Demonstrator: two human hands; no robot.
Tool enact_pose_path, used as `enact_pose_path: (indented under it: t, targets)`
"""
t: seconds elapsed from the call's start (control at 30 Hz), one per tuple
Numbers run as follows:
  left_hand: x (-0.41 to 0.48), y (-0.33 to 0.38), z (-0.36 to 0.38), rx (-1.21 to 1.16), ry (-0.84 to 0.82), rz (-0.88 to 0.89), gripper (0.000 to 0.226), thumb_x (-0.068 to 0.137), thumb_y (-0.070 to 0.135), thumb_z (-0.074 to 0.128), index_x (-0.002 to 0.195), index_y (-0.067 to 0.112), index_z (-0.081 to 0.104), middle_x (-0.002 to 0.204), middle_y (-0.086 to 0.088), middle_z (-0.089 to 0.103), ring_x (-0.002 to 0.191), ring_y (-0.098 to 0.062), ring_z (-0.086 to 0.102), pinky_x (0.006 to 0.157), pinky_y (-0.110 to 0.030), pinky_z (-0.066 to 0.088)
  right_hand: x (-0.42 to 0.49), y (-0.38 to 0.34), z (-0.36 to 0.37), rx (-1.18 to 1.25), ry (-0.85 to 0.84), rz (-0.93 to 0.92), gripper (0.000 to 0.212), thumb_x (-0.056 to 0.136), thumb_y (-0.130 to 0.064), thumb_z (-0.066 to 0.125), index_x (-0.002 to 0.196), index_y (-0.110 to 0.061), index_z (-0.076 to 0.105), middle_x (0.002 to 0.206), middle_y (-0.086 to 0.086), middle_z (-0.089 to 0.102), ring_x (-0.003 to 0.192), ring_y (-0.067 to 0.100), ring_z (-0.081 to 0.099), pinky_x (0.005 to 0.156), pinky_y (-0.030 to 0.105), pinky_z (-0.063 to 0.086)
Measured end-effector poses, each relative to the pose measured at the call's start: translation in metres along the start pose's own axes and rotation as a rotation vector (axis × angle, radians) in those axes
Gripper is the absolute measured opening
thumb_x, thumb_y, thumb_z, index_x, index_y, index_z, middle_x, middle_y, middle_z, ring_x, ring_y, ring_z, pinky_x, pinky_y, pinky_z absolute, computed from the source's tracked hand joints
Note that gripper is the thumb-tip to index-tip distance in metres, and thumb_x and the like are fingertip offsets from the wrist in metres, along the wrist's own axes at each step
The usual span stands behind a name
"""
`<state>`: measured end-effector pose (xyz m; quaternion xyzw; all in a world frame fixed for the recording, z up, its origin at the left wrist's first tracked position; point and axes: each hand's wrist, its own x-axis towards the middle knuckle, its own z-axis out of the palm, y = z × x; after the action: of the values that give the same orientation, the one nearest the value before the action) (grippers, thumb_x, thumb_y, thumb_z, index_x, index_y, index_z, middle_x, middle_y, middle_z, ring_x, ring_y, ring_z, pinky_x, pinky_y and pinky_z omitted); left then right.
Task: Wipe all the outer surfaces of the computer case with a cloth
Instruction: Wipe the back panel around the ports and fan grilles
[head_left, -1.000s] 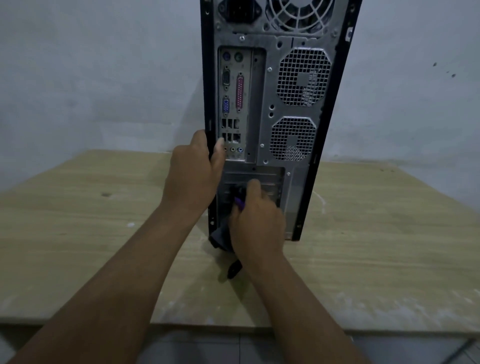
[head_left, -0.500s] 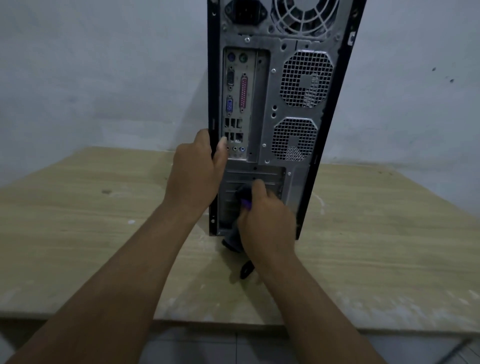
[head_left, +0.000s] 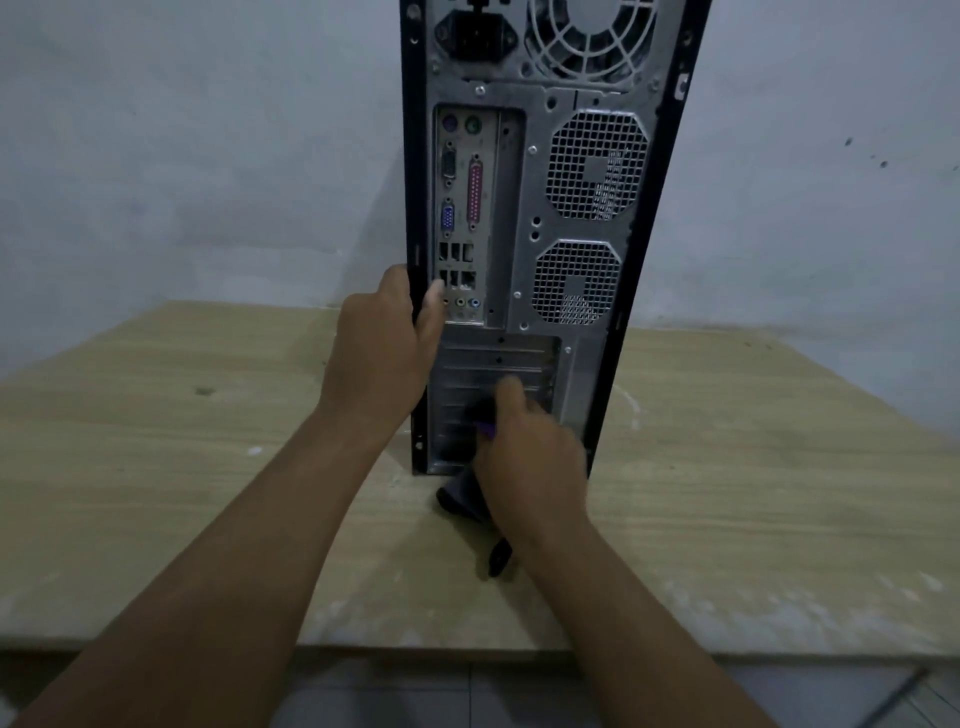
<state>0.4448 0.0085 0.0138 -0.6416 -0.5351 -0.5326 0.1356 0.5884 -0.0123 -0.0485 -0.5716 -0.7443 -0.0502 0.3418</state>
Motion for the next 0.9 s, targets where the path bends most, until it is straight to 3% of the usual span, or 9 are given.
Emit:
enact_pose_path:
  t: [0.07, 0.17, 0.33, 0.5, 0.7, 0.83, 0.9]
  targets:
    - [0.0, -0.001, 0.001, -0.005, 0.0, -0.007, 0.028, 0.105, 0.028, 0.05, 0.084, 0.012, 0.043, 0.056, 0.006, 0.038, 0.043, -0.009, 0.036, 0.04, -0.024, 0.021, -0.005, 0.013, -0.005, 0.006, 0.046, 0.12, 0.018, 0.1, -0.025, 0.047, 0.111, -0.015, 0.038, 0.089, 0.007, 0.065, 0.076, 0.032, 0.064, 0.057, 0.034, 0.042]
    - [-0.001, 0.001, 0.002, -0.02, 0.009, -0.013, 0.027, 0.105, 0.027, 0.05, 0.084, 0.012, 0.043, 0.056, 0.007, 0.038, 0.043, -0.008, 0.036, 0.038, -0.02, 0.024, -0.007, 0.014, -0.005, 0.034, 0.082, 0.153, 0.024, 0.099, -0.028, 0.05, 0.117, -0.013, 0.044, 0.091, 0.009, 0.066, 0.078, 0.033, 0.064, 0.058, 0.033, 0.037]
    - [-0.001, 0.003, 0.004, -0.009, 0.018, -0.031, 0.029, 0.106, 0.027, 0.049, 0.082, 0.011, 0.041, 0.055, 0.007, 0.034, 0.043, -0.007, 0.031, 0.039, -0.021, 0.02, -0.001, -0.013, 0.008, 0.047, 0.047, 0.064, 0.012, 0.098, -0.021, 0.049, 0.108, -0.016, 0.044, 0.089, 0.007, 0.065, 0.076, 0.032, 0.063, 0.057, 0.032, 0.035]
    - [0.0, 0.002, 0.003, -0.026, 0.016, -0.027, 0.031, 0.105, 0.026, 0.05, 0.081, 0.01, 0.041, 0.056, 0.007, 0.034, 0.043, -0.006, 0.032, 0.041, -0.017, 0.029, 0.001, -0.032, 0.02, 0.051, 0.017, -0.138, 0.012, 0.091, -0.014, 0.058, 0.102, -0.013, 0.052, 0.08, 0.009, 0.067, 0.06, 0.03, 0.062, 0.05, 0.029, 0.034]
    - [-0.001, -0.002, 0.004, -0.031, 0.029, -0.01, 0.028, 0.105, 0.027, 0.05, 0.083, 0.012, 0.041, 0.055, 0.008, 0.036, 0.042, -0.006, 0.033, 0.039, -0.018, 0.025, -0.001, 0.008, -0.013, -0.075, -0.022, 0.008, 0.022, 0.097, -0.016, 0.047, 0.118, -0.018, 0.042, 0.094, 0.007, 0.066, 0.08, 0.032, 0.064, 0.058, 0.031, 0.034]
    - [-0.002, -0.001, 0.008, -0.021, 0.04, -0.013, 0.028, 0.106, 0.028, 0.049, 0.084, 0.011, 0.045, 0.055, 0.004, 0.039, 0.041, -0.009, 0.034, 0.041, -0.024, 0.02, 0.001, 0.006, -0.016, -0.04, -0.023, 0.056, 0.02, 0.098, -0.018, 0.046, 0.117, -0.018, 0.042, 0.094, 0.008, 0.065, 0.08, 0.032, 0.062, 0.059, 0.032, 0.035]
    - [-0.002, -0.001, 0.009, -0.024, 0.042, -0.02, 0.029, 0.106, 0.027, 0.049, 0.083, 0.011, 0.043, 0.054, 0.005, 0.037, 0.041, -0.009, 0.033, 0.041, -0.022, 0.019, 0.004, -0.01, -0.003, -0.009, -0.035, -0.019, 0.02, 0.098, -0.017, 0.046, 0.118, -0.018, 0.041, 0.093, 0.008, 0.065, 0.077, 0.032, 0.063, 0.058, 0.033, 0.038]
